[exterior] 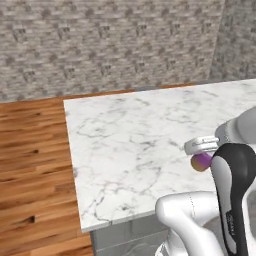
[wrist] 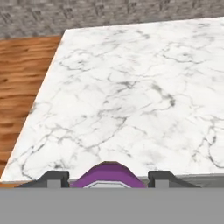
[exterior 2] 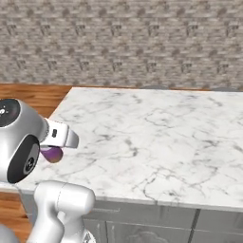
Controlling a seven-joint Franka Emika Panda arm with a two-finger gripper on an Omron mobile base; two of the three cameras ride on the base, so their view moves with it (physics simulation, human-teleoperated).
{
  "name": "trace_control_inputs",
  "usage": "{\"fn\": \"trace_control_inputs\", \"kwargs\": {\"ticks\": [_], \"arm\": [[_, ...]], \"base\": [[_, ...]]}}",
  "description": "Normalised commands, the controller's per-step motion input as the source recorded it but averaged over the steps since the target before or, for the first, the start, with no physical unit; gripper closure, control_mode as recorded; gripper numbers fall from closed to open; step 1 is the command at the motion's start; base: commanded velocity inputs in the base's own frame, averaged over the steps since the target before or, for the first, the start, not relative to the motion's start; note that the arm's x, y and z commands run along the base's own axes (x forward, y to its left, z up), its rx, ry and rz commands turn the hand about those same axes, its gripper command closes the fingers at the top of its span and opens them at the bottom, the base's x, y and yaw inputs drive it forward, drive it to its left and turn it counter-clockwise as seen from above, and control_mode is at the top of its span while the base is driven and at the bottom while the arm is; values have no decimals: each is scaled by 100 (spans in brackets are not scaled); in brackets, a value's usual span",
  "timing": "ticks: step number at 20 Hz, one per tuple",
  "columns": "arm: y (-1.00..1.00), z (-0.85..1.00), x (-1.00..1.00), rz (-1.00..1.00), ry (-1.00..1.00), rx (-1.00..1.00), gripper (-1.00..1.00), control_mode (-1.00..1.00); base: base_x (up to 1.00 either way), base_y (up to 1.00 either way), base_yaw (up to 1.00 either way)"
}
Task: Move the drinks to the dining counter.
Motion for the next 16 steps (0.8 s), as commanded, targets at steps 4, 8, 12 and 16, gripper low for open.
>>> {"fn": "trace_control_inputs", "kwargs": {"ticks": [4, 8, 12, 16], "arm": [[0, 0, 70, -34, 0, -1, 100, -100], [0, 0, 76, -14, 7, 0, 100, -100], [0, 0, 79, 3, 10, 0, 100, -100], [-3, 0, 77, 5, 17, 0, 100, -100]], "base": [[0, 0, 0], [0, 0, 0], [0, 0, 0], [0, 0, 0]]}}
